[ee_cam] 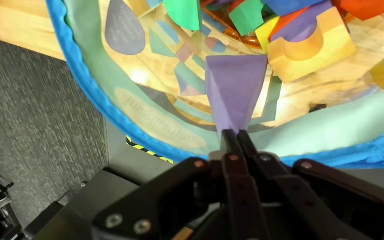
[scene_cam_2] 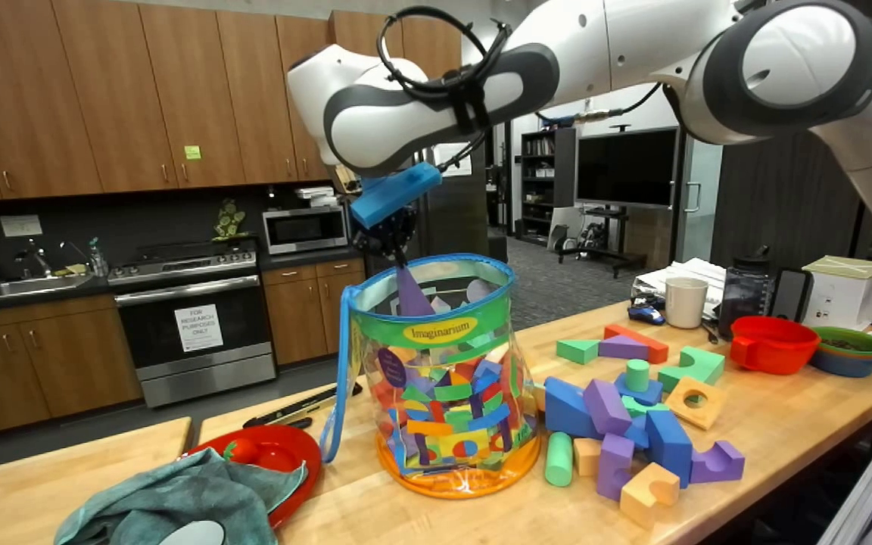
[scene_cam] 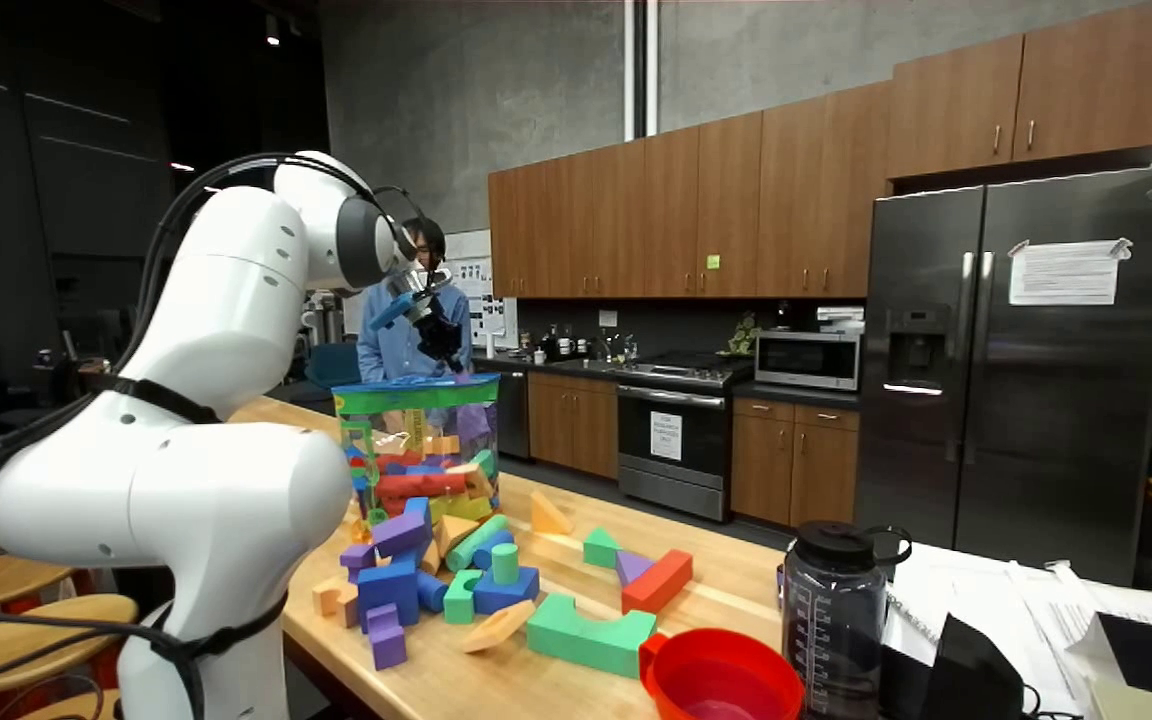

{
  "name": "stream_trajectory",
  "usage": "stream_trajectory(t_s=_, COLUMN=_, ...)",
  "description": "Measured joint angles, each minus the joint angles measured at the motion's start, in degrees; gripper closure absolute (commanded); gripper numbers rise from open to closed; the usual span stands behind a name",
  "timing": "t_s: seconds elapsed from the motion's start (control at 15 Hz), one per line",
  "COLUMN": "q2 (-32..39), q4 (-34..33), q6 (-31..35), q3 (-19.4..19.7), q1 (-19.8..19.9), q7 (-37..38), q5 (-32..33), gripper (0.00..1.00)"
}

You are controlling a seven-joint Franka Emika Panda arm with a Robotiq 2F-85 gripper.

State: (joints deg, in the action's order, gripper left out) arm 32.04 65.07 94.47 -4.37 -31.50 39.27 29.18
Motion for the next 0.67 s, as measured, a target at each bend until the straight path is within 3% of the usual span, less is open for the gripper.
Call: stream_trajectory(t_s=0.67, q2=-1.35, q4=-0.63, q6=-1.14, q3=0.37, q1=-0.34, q7=4.40, q5=2.15, gripper=0.99)
